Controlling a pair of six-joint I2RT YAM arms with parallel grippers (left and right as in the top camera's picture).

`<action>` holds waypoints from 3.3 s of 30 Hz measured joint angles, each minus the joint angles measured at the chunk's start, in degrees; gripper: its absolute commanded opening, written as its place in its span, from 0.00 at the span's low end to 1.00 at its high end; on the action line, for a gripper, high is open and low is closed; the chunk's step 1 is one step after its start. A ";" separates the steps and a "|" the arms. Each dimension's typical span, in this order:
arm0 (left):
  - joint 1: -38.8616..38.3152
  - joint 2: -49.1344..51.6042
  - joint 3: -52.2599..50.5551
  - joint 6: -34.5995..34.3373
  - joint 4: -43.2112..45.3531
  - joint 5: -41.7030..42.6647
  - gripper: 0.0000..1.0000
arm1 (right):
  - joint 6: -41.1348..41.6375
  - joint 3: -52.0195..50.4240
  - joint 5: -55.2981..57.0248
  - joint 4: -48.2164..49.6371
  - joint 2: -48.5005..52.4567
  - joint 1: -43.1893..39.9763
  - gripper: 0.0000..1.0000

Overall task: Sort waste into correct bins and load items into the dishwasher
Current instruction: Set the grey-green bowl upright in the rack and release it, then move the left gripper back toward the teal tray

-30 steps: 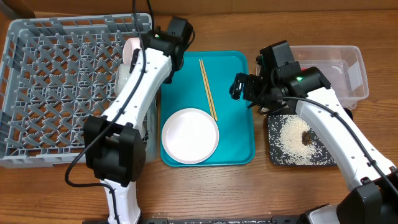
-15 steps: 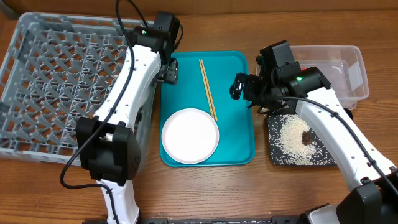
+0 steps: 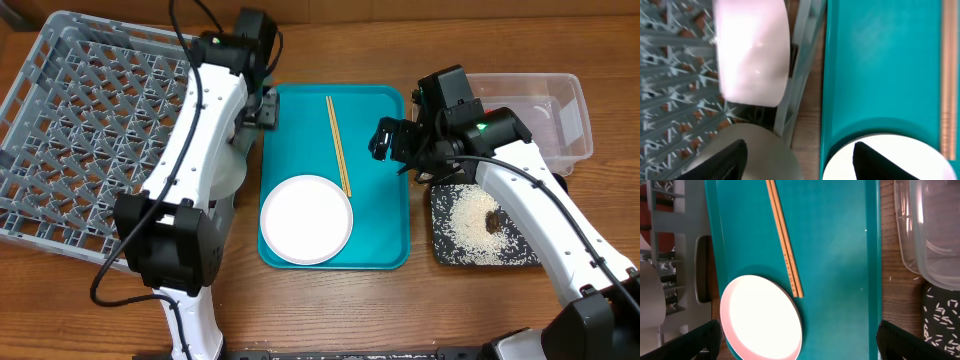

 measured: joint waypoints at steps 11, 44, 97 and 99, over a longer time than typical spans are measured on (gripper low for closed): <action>1.88 -0.35 11.19 4.83 -6.38 1.99 0.84 | 0.02 0.00 0.00 -0.02 0.00 -0.02 1.00; 0.59 6.95 -9.33 25.79 33.20 7.56 0.79 | 0.02 0.02 -0.02 -0.02 0.00 0.00 1.00; 2.82 13.22 -4.76 23.74 41.27 3.87 0.87 | 0.04 0.02 0.00 0.02 0.00 0.00 1.00; 2.49 13.22 -1.29 22.40 36.02 3.87 0.86 | 0.00 0.02 -0.02 0.02 0.00 -0.02 1.00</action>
